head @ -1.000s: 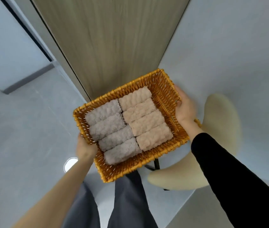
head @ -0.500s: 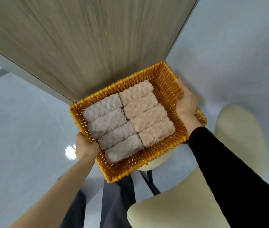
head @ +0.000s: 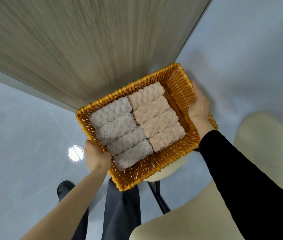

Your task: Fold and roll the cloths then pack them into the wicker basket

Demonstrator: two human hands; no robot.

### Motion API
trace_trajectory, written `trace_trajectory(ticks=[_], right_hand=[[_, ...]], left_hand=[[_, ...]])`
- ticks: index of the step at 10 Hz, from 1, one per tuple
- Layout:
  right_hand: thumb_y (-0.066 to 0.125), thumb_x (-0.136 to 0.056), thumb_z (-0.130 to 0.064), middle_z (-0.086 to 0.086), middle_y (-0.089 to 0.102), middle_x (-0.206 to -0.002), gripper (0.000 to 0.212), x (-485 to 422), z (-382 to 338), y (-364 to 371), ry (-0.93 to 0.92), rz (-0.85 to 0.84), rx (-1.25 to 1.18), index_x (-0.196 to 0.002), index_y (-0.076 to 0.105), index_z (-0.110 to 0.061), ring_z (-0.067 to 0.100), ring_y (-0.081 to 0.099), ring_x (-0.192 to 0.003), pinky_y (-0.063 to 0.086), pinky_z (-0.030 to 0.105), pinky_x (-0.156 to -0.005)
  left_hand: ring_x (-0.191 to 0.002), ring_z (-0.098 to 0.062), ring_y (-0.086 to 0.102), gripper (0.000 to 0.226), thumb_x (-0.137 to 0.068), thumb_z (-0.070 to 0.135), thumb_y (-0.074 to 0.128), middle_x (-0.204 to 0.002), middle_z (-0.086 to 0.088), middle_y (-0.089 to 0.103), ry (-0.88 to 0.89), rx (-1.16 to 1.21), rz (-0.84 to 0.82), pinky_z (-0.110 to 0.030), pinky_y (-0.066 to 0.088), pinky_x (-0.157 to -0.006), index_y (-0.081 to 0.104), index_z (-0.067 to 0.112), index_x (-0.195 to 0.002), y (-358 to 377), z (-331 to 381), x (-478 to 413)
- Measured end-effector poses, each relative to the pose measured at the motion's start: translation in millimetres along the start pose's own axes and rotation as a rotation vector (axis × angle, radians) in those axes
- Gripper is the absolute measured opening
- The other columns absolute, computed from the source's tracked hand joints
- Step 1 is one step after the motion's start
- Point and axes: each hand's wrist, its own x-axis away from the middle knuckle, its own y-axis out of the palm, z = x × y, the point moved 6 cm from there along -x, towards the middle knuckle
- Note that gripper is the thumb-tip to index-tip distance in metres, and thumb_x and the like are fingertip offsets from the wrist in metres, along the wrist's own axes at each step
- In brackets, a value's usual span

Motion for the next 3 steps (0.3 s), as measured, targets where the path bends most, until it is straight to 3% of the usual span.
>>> trace_trajectory(ticks=[1,2,3], right_hand=[[0.037,-0.093,0.004,0.015,0.059,-0.122,0.073,0.2,-4.1,-0.7,0.003,-0.090,-0.002,-0.151,0.019,-0.037,0.034,0.059,-0.102,0.049,0.046,-0.092],[0.038,-0.097,-0.009,0.015,0.037,-0.147,0.064,11.4,-18.5,-11.4,-0.021,-0.132,0.012,-0.153,0.015,-0.031,0.033,0.046,-0.126,0.041,0.047,-0.103],[0.043,-0.096,-0.010,0.013,0.032,-0.151,0.060,30.0,-37.3,-18.9,-0.049,-0.094,-0.043,-0.152,0.021,-0.021,0.031,0.034,-0.137,0.032,0.046,-0.112]], left_hand=[[-0.111,-0.039,0.052,0.046,-0.084,0.000,0.051,-0.125,-0.015,0.049,-0.028,0.027,-0.032,-0.056,0.048,-0.090,0.038,0.006,-0.128,1.8,2.7,-2.6],[-0.111,-0.041,0.052,0.049,-0.086,0.002,0.051,-0.126,-0.018,0.049,-0.100,0.061,-0.093,-0.056,0.049,-0.090,0.034,0.006,-0.132,0.2,9.6,2.3],[-0.122,-0.038,0.046,0.060,-0.089,0.008,0.053,-0.135,-0.017,0.044,-0.145,0.158,-0.120,-0.049,0.046,-0.096,0.024,0.009,-0.141,-3.9,17.0,9.6]])
